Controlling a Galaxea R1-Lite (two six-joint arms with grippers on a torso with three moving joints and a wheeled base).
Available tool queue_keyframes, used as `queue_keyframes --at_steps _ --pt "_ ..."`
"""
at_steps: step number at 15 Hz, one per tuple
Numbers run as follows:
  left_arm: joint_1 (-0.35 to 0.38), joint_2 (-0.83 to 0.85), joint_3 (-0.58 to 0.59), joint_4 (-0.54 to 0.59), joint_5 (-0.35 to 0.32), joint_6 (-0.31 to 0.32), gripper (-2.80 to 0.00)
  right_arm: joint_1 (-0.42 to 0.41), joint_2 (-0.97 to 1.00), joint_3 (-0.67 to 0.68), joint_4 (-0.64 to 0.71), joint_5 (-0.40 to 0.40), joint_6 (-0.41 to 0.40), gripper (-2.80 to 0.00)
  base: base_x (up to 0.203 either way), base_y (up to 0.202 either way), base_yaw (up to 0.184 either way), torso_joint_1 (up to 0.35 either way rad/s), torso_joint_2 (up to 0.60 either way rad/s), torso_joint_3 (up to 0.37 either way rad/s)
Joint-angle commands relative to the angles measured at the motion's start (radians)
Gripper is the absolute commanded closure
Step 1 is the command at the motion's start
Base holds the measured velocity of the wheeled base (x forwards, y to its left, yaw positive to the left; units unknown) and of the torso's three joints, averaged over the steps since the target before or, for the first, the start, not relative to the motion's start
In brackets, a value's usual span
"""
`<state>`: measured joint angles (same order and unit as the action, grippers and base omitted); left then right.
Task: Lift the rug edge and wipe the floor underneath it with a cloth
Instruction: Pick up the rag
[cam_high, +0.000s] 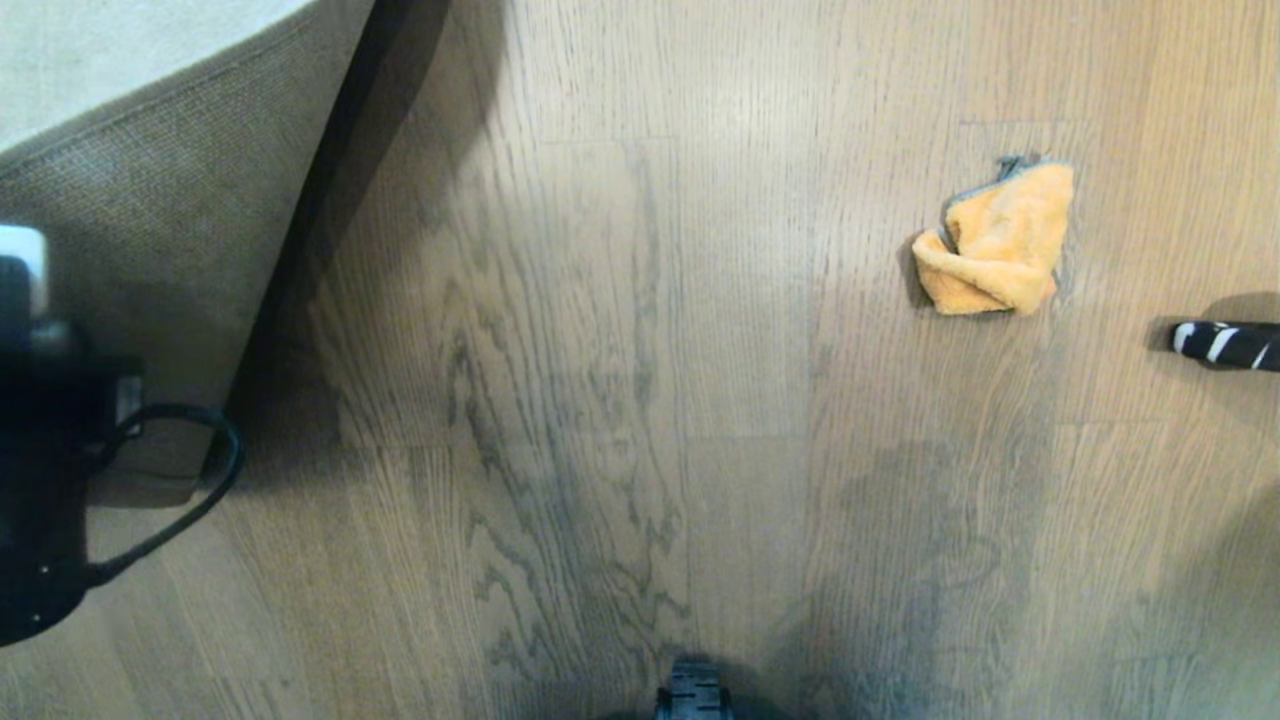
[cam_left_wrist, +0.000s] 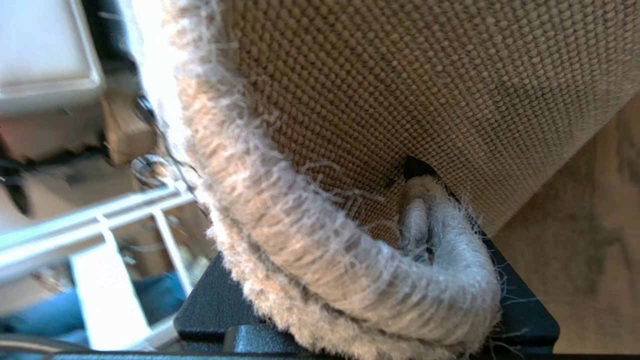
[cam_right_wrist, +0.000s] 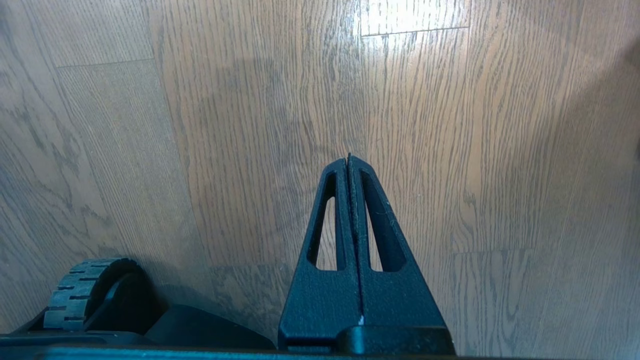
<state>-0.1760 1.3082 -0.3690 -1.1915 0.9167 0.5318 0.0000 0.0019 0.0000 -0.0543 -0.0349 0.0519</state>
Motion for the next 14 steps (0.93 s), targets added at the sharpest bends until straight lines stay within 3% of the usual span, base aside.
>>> queue_keyframes --at_steps 1,4,9,12,14 --pt "0.003 -0.114 -0.002 0.144 -0.014 -0.098 0.00 -0.001 0.000 0.000 -0.001 0.000 0.000 0.00 0.000 0.000 0.000 0.000 0.00 0.000" --pt "0.065 -0.222 -0.010 0.341 -0.129 -0.228 0.00 0.000 0.000 0.000 -0.001 0.001 0.000 0.00 0.000 0.000 0.000 0.000 0.00 0.000" --pt "0.071 -0.239 -0.031 0.399 -0.161 -0.312 0.00 0.000 0.000 0.000 -0.001 0.001 0.000 0.00 0.000 0.000 0.000 0.000 0.00 0.000" --pt "0.129 -0.251 -0.072 0.468 -0.224 -0.302 0.00 0.000 0.000 0.000 -0.001 0.000 0.000 0.00 0.000 0.000 0.000 0.000 0.00 0.000" --pt "0.204 -0.265 -0.103 0.500 -0.291 -0.240 0.00 0.000 0.000 0.000 -0.001 0.001 0.000 0.00 0.000 0.000 0.000 0.000 0.00 0.000"
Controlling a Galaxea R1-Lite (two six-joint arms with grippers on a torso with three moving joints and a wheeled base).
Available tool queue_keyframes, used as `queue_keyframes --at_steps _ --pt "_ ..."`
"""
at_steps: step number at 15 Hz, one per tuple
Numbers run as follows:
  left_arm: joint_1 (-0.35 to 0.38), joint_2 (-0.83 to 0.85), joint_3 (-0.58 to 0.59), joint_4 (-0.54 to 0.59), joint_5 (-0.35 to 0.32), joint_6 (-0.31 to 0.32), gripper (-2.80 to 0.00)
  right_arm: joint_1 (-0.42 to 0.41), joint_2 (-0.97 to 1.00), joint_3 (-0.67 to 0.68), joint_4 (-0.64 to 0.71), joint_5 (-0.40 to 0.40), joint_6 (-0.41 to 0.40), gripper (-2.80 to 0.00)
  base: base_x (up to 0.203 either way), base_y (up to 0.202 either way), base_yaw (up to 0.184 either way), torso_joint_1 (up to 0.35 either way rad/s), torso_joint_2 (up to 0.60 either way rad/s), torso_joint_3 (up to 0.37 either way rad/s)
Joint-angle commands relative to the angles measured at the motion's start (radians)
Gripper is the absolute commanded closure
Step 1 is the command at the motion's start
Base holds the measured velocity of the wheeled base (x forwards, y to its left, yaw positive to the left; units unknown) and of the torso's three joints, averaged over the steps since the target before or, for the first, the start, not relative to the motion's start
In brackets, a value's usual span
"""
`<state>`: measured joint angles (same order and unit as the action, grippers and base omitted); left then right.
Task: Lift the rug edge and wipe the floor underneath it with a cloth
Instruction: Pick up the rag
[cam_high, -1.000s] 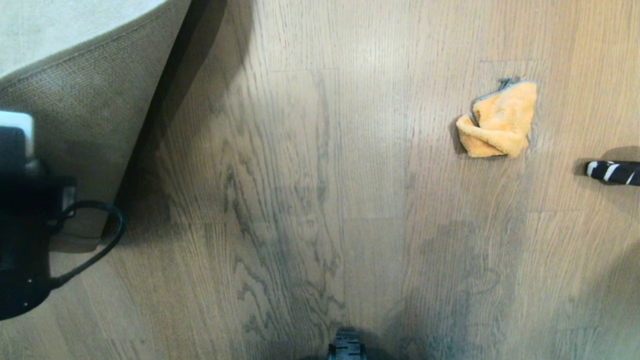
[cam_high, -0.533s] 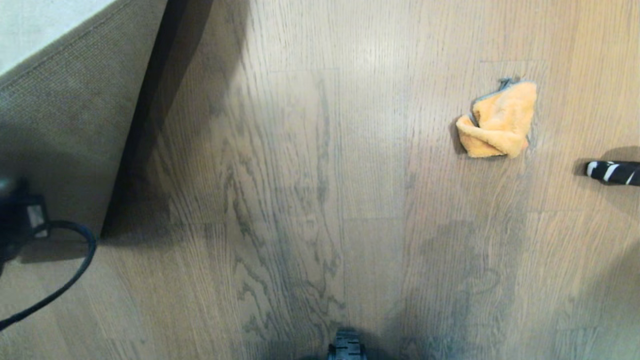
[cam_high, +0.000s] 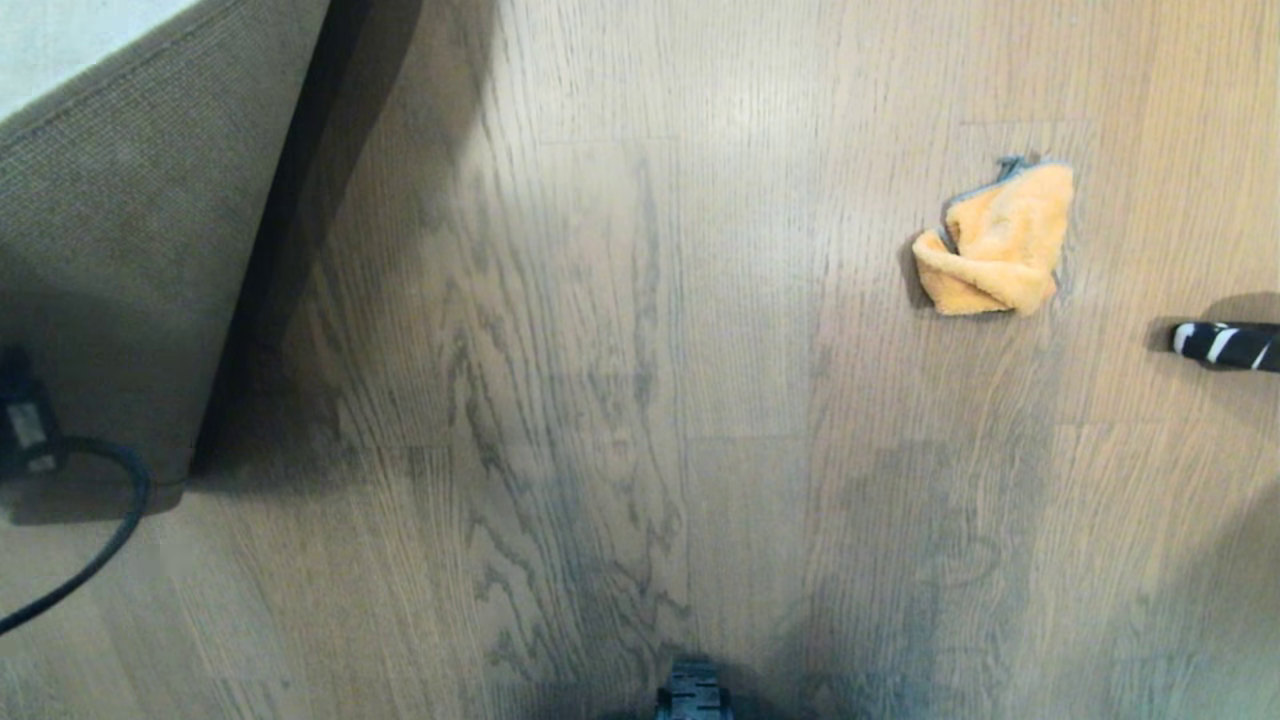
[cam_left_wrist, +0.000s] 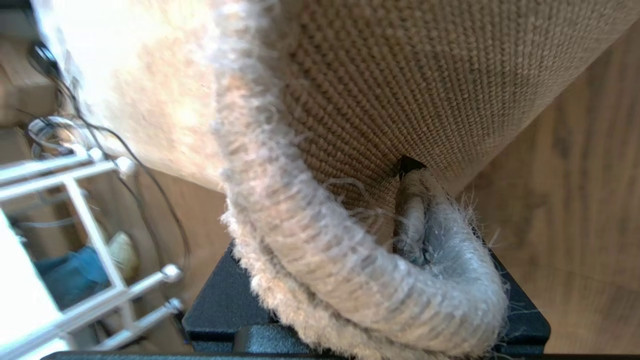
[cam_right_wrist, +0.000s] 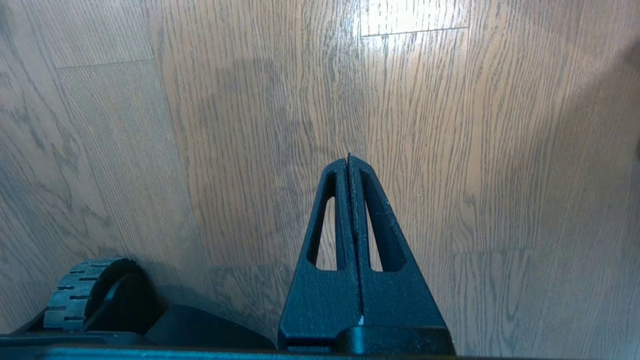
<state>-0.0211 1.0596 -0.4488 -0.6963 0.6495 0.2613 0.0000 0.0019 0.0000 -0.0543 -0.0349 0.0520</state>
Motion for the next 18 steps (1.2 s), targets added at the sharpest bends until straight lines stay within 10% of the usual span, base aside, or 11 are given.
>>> queue_keyframes --at_steps 1,7,18 --pt "0.087 -0.019 -0.035 0.008 -0.037 0.064 0.00 0.000 0.000 0.000 -0.001 0.000 0.000 0.00 0.000 0.000 0.000 0.000 0.00 0.000" --pt "0.290 -0.037 -0.053 0.022 -0.190 0.199 0.00 0.000 0.000 0.000 -0.001 0.000 0.000 0.00 0.000 0.000 0.000 0.000 0.00 0.000" --pt "0.397 -0.035 0.019 -0.023 -0.241 0.216 0.00 0.000 0.000 0.000 -0.001 0.000 0.000 0.00 0.000 0.000 0.000 0.000 0.00 0.000"
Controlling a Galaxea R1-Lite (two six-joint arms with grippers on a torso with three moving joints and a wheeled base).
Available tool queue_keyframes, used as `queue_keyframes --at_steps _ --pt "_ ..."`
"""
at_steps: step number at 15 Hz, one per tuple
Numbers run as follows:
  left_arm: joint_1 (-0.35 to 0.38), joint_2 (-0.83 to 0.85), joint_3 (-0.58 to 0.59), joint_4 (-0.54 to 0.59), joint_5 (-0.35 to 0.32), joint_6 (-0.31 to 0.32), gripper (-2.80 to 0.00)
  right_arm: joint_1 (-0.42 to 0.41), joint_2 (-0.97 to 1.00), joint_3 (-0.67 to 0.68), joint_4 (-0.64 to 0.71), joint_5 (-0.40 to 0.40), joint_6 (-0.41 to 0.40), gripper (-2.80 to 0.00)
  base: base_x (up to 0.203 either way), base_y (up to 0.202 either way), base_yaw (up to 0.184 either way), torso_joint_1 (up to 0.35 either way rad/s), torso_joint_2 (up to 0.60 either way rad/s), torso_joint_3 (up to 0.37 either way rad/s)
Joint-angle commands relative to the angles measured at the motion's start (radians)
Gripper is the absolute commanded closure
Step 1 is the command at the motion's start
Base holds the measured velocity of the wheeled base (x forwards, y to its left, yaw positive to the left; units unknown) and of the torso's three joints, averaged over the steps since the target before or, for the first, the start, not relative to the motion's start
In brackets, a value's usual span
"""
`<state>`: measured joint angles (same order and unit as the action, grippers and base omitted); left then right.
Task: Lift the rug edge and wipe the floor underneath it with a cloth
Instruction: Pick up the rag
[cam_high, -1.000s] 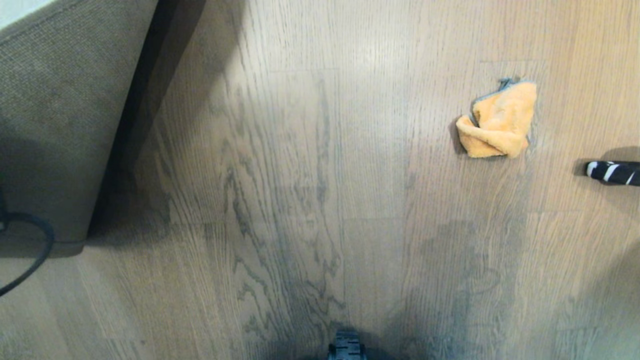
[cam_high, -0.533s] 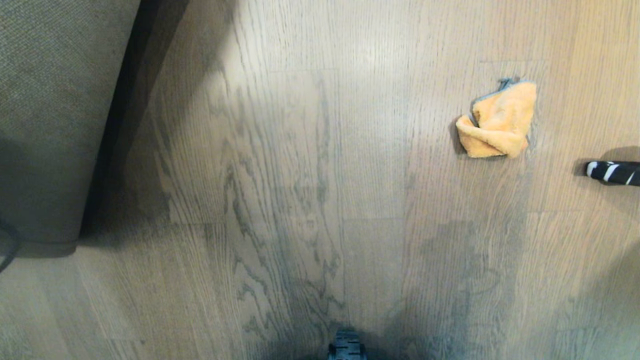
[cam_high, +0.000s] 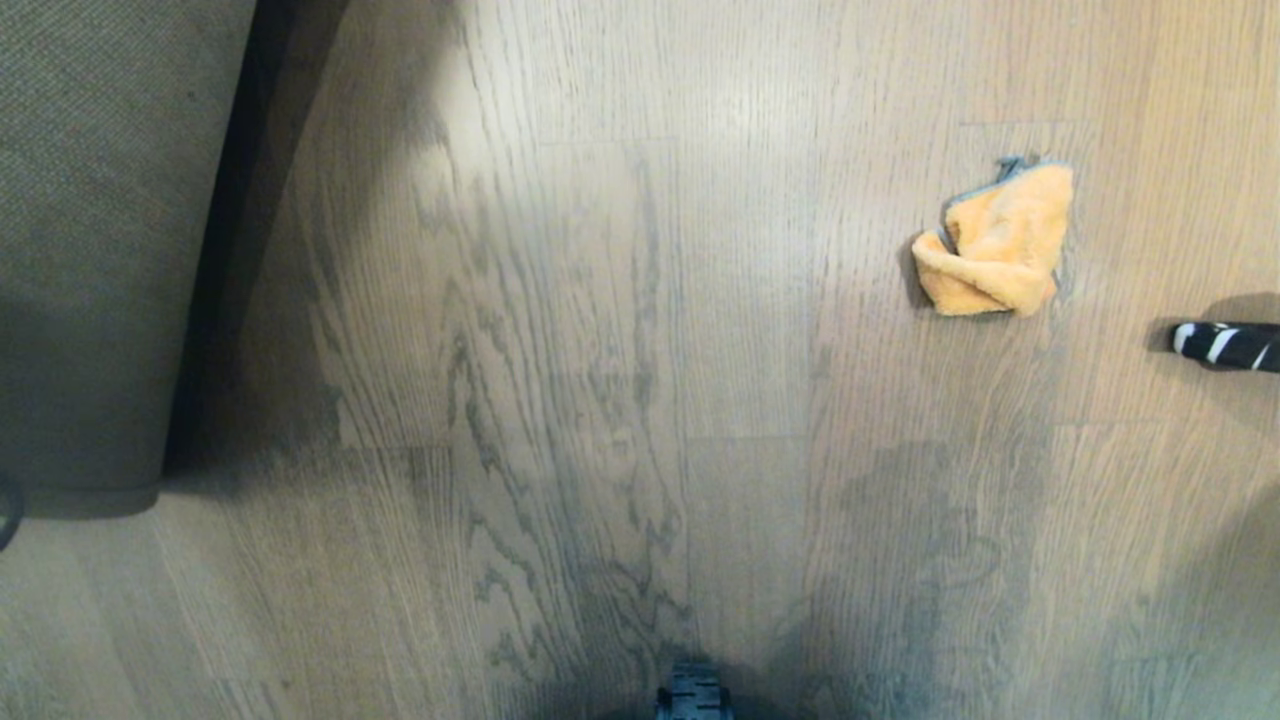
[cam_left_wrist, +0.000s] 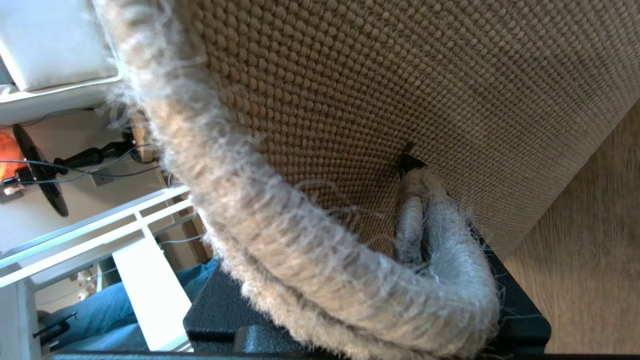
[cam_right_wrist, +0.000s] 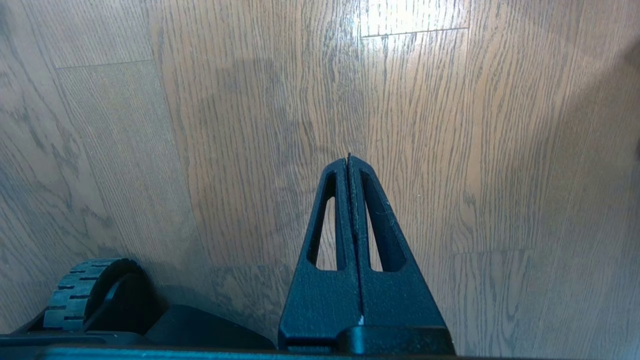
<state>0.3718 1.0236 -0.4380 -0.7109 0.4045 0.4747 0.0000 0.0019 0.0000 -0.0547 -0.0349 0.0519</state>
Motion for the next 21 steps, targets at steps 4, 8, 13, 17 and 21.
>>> queue_keyframes --at_steps 4,8,13,17,21 --pt "0.021 0.001 0.031 -0.042 0.001 0.001 0.00 0.000 0.000 0.000 -0.001 0.000 0.000 0.00 0.000 0.000 0.000 0.000 0.00 0.000" --pt "0.022 0.001 0.031 -0.042 0.002 0.001 0.00 0.000 0.000 0.000 -0.001 0.000 0.000 0.00 0.000 0.000 0.000 0.000 0.00 0.000" --pt "0.033 0.001 0.033 -0.042 0.001 0.001 0.00 0.000 0.000 0.000 -0.001 0.000 0.000 0.00 0.000 0.012 -0.005 0.000 0.00 0.002" --pt "0.035 0.001 0.035 -0.042 0.001 0.001 0.00 0.000 0.000 0.000 -0.001 0.000 0.000 0.00 0.001 0.158 -0.008 0.002 0.00 0.005" --pt "0.036 0.001 0.058 -0.068 0.001 0.001 0.00 0.000 0.000 0.000 -0.001 0.000 0.000 0.00 0.000 0.188 -0.002 0.004 0.01 0.001"
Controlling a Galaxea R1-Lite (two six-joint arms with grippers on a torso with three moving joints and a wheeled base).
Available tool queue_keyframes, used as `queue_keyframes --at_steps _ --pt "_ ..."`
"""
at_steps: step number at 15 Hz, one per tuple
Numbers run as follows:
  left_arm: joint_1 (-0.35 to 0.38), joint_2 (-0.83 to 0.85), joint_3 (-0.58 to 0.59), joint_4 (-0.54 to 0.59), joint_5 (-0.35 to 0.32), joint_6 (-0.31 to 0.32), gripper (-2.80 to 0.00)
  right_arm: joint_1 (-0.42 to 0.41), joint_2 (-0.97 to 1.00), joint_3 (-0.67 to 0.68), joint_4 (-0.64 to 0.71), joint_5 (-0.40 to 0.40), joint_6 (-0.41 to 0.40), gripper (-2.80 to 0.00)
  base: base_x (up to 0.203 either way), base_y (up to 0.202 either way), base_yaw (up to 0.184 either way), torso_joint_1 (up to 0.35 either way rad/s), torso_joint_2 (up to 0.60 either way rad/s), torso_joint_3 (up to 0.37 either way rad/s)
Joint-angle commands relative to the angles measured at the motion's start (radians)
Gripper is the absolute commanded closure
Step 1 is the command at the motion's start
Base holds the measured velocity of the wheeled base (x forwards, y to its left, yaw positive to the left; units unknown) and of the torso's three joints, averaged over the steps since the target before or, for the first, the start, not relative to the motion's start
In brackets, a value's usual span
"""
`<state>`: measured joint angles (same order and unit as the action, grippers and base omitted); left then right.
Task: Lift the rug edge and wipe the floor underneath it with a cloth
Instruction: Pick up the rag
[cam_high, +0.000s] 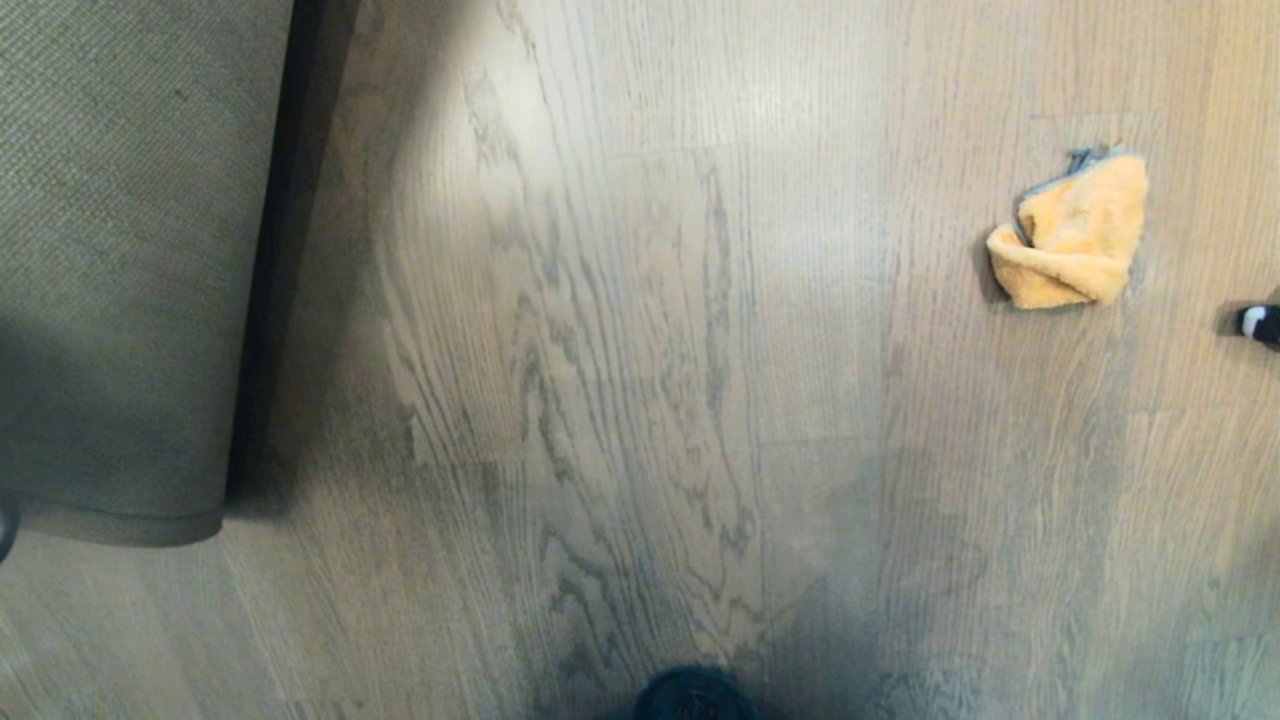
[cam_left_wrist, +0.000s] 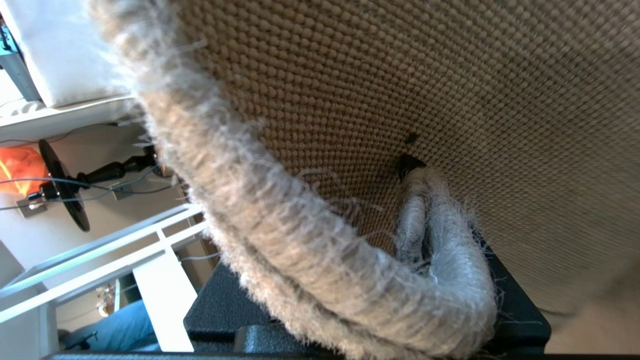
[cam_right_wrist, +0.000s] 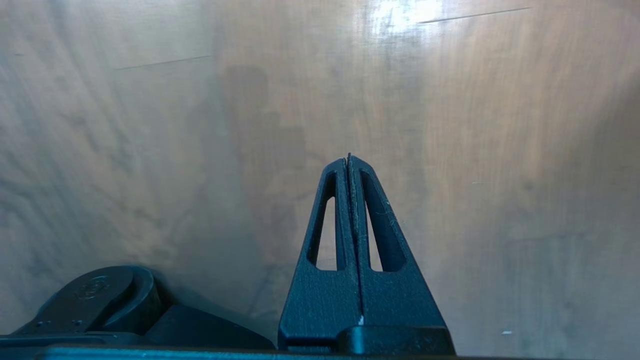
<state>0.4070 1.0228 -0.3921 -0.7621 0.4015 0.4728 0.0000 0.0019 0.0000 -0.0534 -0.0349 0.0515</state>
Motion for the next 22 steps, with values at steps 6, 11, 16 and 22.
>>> queue_keyframes --at_steps 6,11,16,22 --pt "0.007 0.002 0.034 -0.047 0.002 0.003 0.00 -0.001 0.000 0.000 -0.002 0.000 0.001 0.00 0.000 0.189 -0.005 0.003 0.00 0.002" --pt "0.040 -0.003 0.065 -0.067 -0.064 -0.002 0.00 0.000 0.000 0.000 -0.002 0.000 0.001 0.00 0.000 0.052 -0.001 0.000 0.00 0.001" --pt "0.070 -0.006 0.062 -0.068 -0.067 -0.007 0.00 0.000 0.000 0.000 -0.002 0.000 0.001 0.00 0.000 0.000 0.000 0.000 0.00 0.000" --pt "0.074 0.013 0.054 -0.062 -0.067 -0.010 0.00 0.000 0.000 0.000 -0.002 0.000 0.001 0.00 0.000 0.000 0.000 0.000 0.00 0.000"
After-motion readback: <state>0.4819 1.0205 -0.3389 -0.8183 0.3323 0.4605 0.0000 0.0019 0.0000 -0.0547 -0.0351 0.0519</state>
